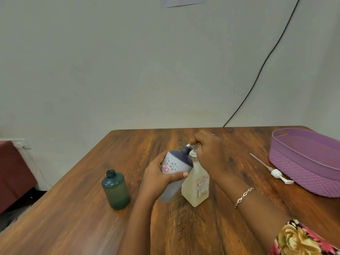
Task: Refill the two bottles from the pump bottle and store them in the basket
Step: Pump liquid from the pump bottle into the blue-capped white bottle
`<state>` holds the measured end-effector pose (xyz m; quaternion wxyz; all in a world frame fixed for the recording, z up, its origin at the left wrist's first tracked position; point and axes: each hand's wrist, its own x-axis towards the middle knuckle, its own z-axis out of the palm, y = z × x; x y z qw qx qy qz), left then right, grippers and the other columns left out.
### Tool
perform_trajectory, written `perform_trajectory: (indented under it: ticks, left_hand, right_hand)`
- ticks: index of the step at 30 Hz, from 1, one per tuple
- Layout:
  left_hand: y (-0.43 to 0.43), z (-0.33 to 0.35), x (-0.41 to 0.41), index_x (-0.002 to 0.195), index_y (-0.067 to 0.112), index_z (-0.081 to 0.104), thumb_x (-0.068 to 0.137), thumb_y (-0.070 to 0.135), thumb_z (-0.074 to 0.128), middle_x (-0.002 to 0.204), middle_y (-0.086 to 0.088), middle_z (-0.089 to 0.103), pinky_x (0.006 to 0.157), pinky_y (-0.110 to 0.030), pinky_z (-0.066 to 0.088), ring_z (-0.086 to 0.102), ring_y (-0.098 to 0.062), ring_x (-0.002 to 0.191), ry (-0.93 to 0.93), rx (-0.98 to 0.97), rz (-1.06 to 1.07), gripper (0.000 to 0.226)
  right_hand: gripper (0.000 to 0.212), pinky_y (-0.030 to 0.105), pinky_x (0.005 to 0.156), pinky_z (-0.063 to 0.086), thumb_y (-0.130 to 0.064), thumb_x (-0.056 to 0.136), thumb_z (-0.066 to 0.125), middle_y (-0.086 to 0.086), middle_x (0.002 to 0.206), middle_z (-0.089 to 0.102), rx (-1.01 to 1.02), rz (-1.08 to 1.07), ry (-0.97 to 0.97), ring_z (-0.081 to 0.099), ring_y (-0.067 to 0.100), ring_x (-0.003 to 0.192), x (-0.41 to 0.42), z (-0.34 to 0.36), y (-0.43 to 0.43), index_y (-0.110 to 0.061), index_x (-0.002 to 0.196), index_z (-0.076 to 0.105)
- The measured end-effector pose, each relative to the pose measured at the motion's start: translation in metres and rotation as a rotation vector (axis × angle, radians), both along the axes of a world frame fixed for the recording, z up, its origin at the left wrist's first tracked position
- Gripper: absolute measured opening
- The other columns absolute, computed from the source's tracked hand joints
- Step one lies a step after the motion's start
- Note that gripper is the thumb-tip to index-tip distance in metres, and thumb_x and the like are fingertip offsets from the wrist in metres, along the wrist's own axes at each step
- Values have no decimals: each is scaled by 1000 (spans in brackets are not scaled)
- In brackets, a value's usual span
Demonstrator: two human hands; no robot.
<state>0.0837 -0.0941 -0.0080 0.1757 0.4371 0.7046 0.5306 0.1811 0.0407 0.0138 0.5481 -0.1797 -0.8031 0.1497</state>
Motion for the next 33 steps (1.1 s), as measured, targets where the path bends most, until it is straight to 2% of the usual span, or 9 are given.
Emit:
perform_trajectory:
  ticks: [5, 8, 13, 17, 22, 27, 29, 31, 33]
  left_hand:
    - [-3, -2, -1, 100, 44, 49, 49, 48, 74, 98, 16, 59, 66, -19, 44, 58, -4, 87, -7, 4, -9, 57]
    - [-2, -5, -2, 104, 43, 49, 46, 53, 75, 103, 14, 60, 68, -20, 46, 58, -6, 90, -13, 1, 3, 64]
    - [0, 2, 1, 103, 40, 52, 61, 34, 85, 102, 10, 61, 67, -22, 47, 59, -8, 88, -3, 16, -10, 54]
    - [-2, 2, 1, 109, 36, 54, 50, 46, 77, 101, 11, 62, 71, -28, 51, 60, -9, 89, 2, 9, 7, 64]
    - [0, -3, 1, 103, 42, 52, 50, 45, 76, 101, 12, 61, 66, -22, 46, 59, -6, 87, -8, 18, 12, 58]
    - [3, -5, -2, 111, 35, 54, 49, 49, 76, 103, 11, 62, 69, -26, 50, 59, -8, 89, 13, 8, 23, 67]
    - [1, -5, -3, 114, 33, 54, 45, 55, 76, 103, 11, 62, 69, -27, 50, 60, -8, 89, 27, 11, 22, 76]
    - [-1, -4, -4, 112, 33, 55, 40, 62, 72, 101, 12, 62, 65, -22, 48, 60, -6, 86, 34, 26, 15, 79]
    - [-2, -5, -5, 113, 32, 55, 39, 64, 70, 101, 11, 62, 66, -23, 49, 61, -7, 86, 43, 25, 12, 82]
  right_hand:
    - [21, 31, 53, 46, 5, 66, 43, 7, 63, 60, 69, -41, 12, 55, 23, 58, -2, -5, -4, -3, 61, 62]
    - [20, 31, 53, 45, 7, 65, 45, 5, 64, 60, 95, -54, -17, 55, 22, 59, -2, -13, -1, -5, 62, 62]
    - [21, 30, 60, 45, 2, 69, 46, 5, 69, 63, 30, -27, -50, 58, 23, 64, 1, -9, -1, -5, 67, 65]
    - [20, 30, 59, 43, -3, 70, 45, 5, 68, 63, -70, 6, -84, 56, 22, 66, 3, 6, 7, -5, 67, 65]
    - [17, 31, 52, 43, 8, 64, 49, 6, 65, 58, 94, -67, -71, 52, 22, 60, -2, -9, -1, -5, 62, 61]
    - [19, 35, 51, 46, 11, 61, 52, 4, 64, 58, 75, -55, -50, 53, 23, 59, -5, -14, 3, -7, 62, 60]
    - [18, 35, 55, 48, 1, 69, 47, 5, 67, 61, 39, -15, -22, 56, 24, 63, -2, -14, 0, -5, 65, 63]
    - [30, 35, 58, 47, -14, 73, 37, 6, 68, 62, 0, 14, 18, 57, 24, 64, 1, -8, 2, -3, 65, 64]
    - [29, 35, 59, 46, -14, 73, 38, 6, 67, 62, -38, 10, 52, 56, 23, 63, -1, -5, 3, -3, 64, 64]
